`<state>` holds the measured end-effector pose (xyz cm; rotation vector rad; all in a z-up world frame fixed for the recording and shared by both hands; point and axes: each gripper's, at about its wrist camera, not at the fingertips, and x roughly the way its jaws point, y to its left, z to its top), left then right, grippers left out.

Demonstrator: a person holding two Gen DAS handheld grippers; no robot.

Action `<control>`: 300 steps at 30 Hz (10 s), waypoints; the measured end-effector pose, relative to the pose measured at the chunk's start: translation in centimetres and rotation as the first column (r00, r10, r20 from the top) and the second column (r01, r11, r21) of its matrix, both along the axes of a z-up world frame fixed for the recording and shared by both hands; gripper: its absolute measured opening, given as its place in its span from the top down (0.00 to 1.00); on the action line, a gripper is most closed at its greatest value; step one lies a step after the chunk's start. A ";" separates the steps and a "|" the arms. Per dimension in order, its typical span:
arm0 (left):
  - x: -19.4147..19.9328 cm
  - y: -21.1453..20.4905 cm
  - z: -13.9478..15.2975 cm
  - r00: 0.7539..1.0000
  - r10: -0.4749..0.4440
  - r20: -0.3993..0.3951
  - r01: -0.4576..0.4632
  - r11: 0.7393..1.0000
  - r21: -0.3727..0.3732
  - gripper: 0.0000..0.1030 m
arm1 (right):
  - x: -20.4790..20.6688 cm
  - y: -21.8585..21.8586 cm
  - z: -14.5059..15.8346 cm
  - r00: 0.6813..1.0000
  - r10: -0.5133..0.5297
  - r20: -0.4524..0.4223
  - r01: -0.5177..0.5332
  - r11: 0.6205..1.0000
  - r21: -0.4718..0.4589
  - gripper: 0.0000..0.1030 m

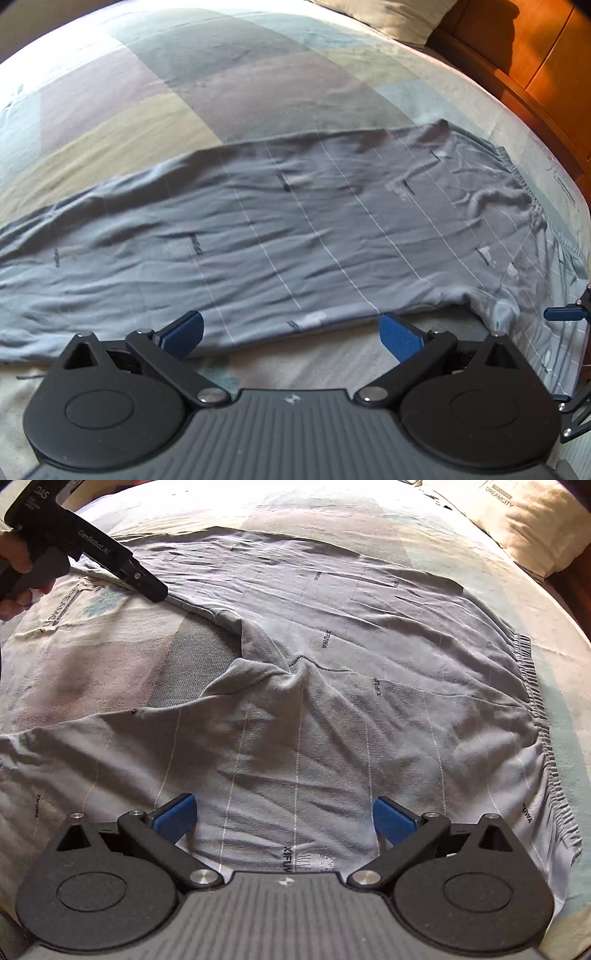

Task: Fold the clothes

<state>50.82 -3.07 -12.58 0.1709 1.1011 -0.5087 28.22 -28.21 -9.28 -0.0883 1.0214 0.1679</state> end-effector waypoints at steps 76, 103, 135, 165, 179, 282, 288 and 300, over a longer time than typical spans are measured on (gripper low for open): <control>12.7 16.6 -1.0 0.978 0.207 -0.039 -0.210 0.950 -0.230 0.02 | 27.8 18.6 -1.9 0.903 0.416 0.109 -0.428 0.896 0.118 0.00; 11.8 4.1 -0.1 0.996 0.000 -0.094 -0.018 0.982 -0.186 0.02 | 16.8 4.7 0.7 0.995 0.093 -0.044 -0.093 0.996 -0.015 0.00; -20.2 -1.9 1.9 0.931 -0.324 -0.165 0.348 0.926 0.147 0.02 | -4.1 -1.2 -2.5 0.975 0.214 -0.059 -0.215 0.977 -0.012 0.00; -32.3 4.1 -1.3 0.973 -0.231 -0.025 0.231 0.948 0.220 0.03 | -6.1 6.7 -1.0 0.516 0.850 0.103 -0.854 0.520 -0.015 0.00; -30.7 4.8 -0.4 0.987 -0.153 0.041 0.143 0.971 0.194 0.03 | -6.1 5.3 -0.4 0.448 0.892 0.066 -0.893 0.450 -0.017 0.00; 0.2 -23.6 0.4 0.939 -0.344 0.007 0.344 0.939 0.005 0.05 | -1.1 -12.4 -1.5 0.999 0.040 0.010 -0.040 0.998 0.042 0.00; 3.3 -24.5 -0.6 0.953 -0.299 -0.049 0.301 0.953 0.038 0.05 | -1.0 -15.3 -0.9 0.997 0.074 -0.037 -0.070 0.993 0.094 0.00; 8.5 -28.7 -1.1 0.951 -0.309 0.020 0.309 0.951 -0.014 0.05 | 4.4 -21.0 1.0 0.999 -0.016 0.032 0.011 0.989 0.146 0.00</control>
